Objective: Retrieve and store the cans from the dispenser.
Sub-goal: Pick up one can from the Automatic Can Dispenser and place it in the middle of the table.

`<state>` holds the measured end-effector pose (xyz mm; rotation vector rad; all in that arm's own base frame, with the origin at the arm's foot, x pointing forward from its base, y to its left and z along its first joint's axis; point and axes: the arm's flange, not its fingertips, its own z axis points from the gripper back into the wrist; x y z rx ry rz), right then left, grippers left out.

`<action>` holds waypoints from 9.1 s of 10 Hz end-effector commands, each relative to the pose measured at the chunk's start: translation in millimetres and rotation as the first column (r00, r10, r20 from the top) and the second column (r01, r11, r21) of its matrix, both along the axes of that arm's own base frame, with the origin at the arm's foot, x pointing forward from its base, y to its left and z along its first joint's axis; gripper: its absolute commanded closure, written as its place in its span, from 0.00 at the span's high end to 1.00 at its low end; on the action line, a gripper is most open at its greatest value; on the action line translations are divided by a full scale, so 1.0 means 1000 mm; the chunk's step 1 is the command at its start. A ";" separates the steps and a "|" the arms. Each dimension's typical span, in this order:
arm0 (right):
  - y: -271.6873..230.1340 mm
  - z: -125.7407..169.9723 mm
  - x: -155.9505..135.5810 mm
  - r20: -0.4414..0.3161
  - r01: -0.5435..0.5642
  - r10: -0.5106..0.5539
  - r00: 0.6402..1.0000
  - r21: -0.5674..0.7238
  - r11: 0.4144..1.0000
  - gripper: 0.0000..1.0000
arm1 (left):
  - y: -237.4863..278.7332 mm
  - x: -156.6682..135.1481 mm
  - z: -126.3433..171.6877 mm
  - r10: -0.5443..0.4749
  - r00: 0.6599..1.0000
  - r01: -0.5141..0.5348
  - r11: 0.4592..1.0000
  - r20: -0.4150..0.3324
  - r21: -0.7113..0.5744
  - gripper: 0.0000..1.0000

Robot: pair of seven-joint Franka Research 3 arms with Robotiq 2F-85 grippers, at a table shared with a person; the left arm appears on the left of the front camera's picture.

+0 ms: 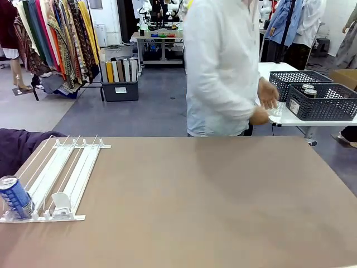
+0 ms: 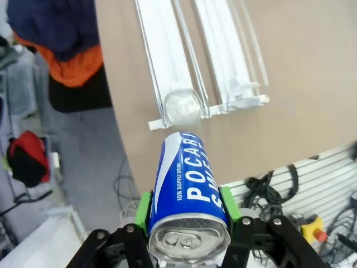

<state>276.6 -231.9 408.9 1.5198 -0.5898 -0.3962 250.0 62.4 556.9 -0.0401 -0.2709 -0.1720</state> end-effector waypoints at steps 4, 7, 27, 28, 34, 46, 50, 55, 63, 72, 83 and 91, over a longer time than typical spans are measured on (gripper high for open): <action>-0.001 0.004 -0.003 -0.005 -0.011 0.011 1.000 0.000 1.000 1.00 | 0.011 -0.061 0.048 -0.048 0.993 0.051 0.998 0.111 -0.021 0.00; -0.001 0.004 -0.003 -0.005 -0.011 0.011 1.000 0.000 1.000 1.00 | 0.011 -0.061 0.048 -0.048 0.993 0.051 0.998 0.111 -0.021 0.00; -0.001 0.004 -0.003 -0.005 -0.011 0.011 1.000 0.000 1.000 1.00 | -0.497 0.130 -0.125 -0.280 0.933 0.285 0.958 -0.226 -0.011 0.00; -0.001 0.004 -0.003 -0.005 -0.011 0.011 1.000 0.000 1.000 1.00 | -0.492 0.136 -0.126 -0.265 0.935 0.267 0.963 -0.237 -0.021 0.00; -0.001 0.004 -0.003 -0.005 -0.011 0.011 1.000 0.000 1.000 1.00 | -0.500 0.135 -0.140 -0.271 0.935 0.279 0.960 -0.231 0.003 0.00; -0.001 0.004 -0.003 -0.005 -0.011 0.011 1.000 0.000 1.000 1.00 | -0.503 0.132 -0.147 -0.340 0.917 0.343 0.939 -0.210 -0.027 1.00; -0.001 0.004 -0.003 -0.005 -0.011 0.011 1.000 0.000 1.000 1.00 | -0.444 0.078 -0.065 -0.199 0.969 0.179 0.974 -0.145 -0.137 1.00; -0.001 0.004 -0.003 -0.005 -0.011 0.011 1.000 0.000 1.000 1.00 | -0.180 0.048 0.041 -0.027 0.980 -0.088 0.825 -0.195 -0.559 1.00; -0.001 0.004 -0.003 -0.005 -0.011 0.011 1.000 0.000 1.000 1.00 | 0.082 0.010 -0.065 -0.027 0.976 -0.199 0.278 -0.214 -0.940 1.00; -0.001 0.004 -0.003 -0.005 -0.011 0.011 1.000 0.000 1.000 1.00 | 0.082 0.010 -0.065 -0.027 0.976 -0.199 0.278 -0.214 -0.940 1.00; -0.001 0.004 -0.003 -0.005 -0.011 0.011 1.000 0.000 1.000 1.00 | -0.031 0.038 -0.028 0.089 0.995 -0.091 0.995 -0.032 -0.039 1.00; -0.001 0.004 -0.003 -0.005 -0.011 0.011 1.000 0.000 1.000 1.00 | -0.041 0.094 -0.099 0.045 0.997 -0.041 0.997 -0.058 0.061 1.00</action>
